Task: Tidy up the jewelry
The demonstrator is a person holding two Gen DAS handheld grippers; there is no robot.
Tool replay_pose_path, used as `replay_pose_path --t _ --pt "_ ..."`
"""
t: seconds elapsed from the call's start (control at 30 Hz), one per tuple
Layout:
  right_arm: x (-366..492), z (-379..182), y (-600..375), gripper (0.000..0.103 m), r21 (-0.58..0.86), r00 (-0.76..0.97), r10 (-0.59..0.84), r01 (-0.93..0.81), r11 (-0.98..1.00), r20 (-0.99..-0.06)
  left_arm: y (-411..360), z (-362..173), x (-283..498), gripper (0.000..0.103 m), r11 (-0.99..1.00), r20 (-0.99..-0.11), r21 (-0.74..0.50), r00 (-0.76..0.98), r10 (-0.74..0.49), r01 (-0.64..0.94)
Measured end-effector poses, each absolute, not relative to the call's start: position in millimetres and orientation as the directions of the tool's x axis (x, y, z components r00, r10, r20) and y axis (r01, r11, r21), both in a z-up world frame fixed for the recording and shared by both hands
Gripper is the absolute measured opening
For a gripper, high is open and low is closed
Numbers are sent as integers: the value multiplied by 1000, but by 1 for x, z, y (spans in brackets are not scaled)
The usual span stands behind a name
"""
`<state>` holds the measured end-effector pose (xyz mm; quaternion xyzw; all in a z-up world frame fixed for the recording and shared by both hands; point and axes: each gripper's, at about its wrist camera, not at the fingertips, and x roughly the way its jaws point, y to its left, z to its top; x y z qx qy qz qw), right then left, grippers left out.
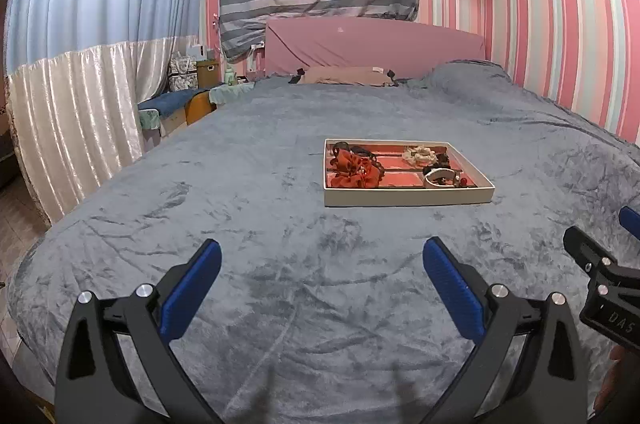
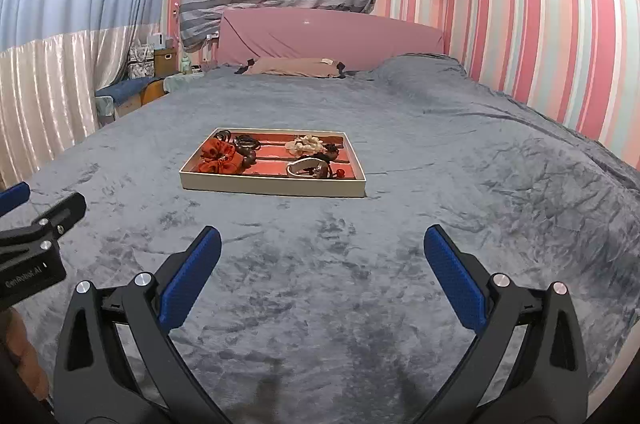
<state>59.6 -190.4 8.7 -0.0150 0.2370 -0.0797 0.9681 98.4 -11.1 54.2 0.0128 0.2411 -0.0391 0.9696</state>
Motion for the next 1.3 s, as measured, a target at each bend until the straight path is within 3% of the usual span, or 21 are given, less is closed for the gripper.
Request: replay_pose_path --t 1.3 --pt "61 12 -191 99 -57 871 -165 157 986 -462 -4 52 102 98 998 -468 15 883 -46 59"
